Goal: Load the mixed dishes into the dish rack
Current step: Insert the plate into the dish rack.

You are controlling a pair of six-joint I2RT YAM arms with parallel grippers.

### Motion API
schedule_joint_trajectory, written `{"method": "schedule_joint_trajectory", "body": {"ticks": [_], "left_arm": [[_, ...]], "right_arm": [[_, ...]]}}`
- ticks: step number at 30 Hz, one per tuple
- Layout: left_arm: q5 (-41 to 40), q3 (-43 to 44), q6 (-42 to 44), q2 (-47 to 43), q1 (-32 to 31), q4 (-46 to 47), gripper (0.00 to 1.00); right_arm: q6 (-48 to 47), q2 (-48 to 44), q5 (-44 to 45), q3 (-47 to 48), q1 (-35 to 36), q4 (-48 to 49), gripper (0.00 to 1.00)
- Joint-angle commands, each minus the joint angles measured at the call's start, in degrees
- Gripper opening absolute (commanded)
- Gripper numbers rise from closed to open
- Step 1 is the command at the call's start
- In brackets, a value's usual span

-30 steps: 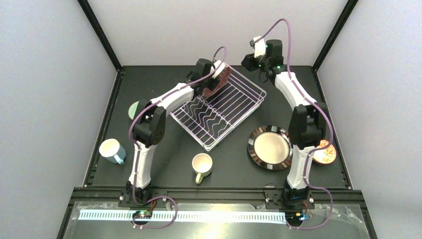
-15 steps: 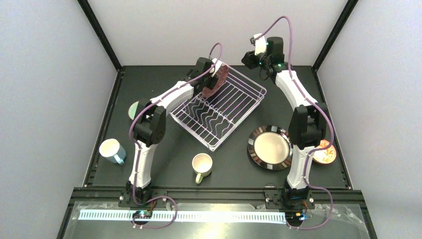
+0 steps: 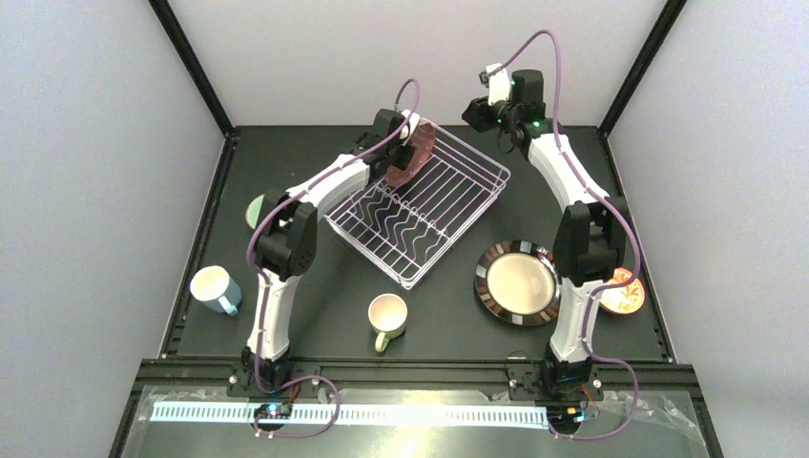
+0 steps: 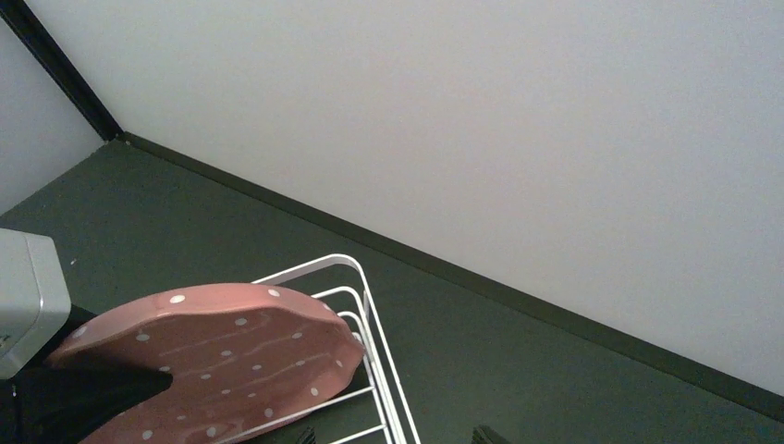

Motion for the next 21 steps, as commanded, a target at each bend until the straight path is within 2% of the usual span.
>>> {"method": "schedule_joint_trajectory", "body": {"ticks": [1,21], "left_arm": [[-3.45,2.75,-1.83,-1.15,1.28,-2.39,0.60],[-4.83,9.43,-3.65,-0.86,1.79,-5.57,0.67]], "right_arm": [[-0.18,-0.92,-0.78,2.84,-0.26,-1.30,0.98],[-0.63,-0.06,-0.54,5.10,-0.20,-3.42,0.98]]}}
